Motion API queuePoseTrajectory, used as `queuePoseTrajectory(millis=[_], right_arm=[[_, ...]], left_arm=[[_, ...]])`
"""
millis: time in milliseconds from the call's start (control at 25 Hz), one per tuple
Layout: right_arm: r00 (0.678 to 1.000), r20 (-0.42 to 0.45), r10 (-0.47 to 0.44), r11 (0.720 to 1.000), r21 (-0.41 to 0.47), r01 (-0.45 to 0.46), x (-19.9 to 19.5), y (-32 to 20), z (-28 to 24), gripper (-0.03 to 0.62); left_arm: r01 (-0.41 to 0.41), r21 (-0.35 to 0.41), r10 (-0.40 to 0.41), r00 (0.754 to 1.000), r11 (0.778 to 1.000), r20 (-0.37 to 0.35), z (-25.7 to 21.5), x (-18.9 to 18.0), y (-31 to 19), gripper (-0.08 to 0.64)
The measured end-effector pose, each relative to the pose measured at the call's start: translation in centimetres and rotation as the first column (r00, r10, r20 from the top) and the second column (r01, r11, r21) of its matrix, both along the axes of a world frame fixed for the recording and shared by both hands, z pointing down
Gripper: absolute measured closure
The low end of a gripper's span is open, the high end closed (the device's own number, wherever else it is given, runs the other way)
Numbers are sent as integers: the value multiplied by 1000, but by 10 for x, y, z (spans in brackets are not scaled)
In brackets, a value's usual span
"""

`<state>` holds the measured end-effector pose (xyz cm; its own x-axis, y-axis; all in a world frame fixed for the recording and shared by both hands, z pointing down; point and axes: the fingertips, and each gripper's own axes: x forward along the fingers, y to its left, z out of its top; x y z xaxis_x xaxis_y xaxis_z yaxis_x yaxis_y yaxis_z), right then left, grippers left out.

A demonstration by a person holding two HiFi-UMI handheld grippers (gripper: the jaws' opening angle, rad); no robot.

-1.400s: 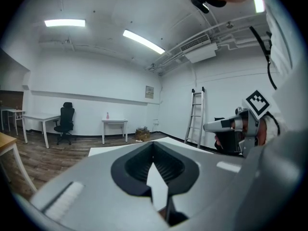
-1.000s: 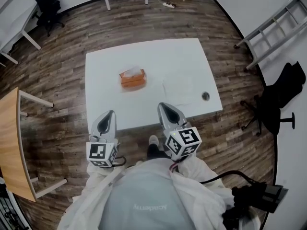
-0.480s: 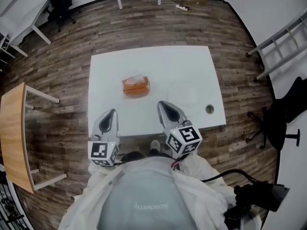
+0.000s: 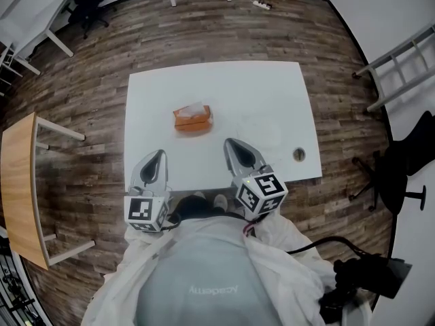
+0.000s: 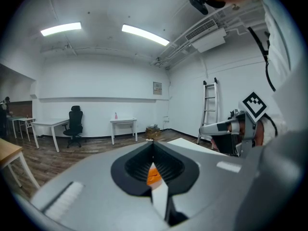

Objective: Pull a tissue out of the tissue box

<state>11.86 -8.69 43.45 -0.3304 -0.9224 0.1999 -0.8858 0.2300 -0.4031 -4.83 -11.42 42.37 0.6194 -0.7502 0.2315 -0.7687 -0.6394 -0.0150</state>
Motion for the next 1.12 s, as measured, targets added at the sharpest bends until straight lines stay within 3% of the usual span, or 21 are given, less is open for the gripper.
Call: queuePoseTrajectory(millis=[360, 720, 960, 1120], right_arm=[[1000, -20, 7, 1000, -22, -8, -11, -20, 2, 592], [997, -53, 57, 998, -37, -59, -17, -54, -2, 592], [994, -72, 84, 994, -62, -88, -29, -68, 2, 592], [990, -87, 108, 991, -66, -114, -30, -74, 1, 592]], left_arm=[[-10, -31, 10, 1000, 999, -13, 9, -10, -23, 560], [-73, -27, 73, 997, 997, -32, 9, -11, -69, 560], [-95, -67, 91, 994, 993, -62, 18, -23, -88, 560], [-116, -51, 114, 993, 992, -40, 20, -25, -98, 560]])
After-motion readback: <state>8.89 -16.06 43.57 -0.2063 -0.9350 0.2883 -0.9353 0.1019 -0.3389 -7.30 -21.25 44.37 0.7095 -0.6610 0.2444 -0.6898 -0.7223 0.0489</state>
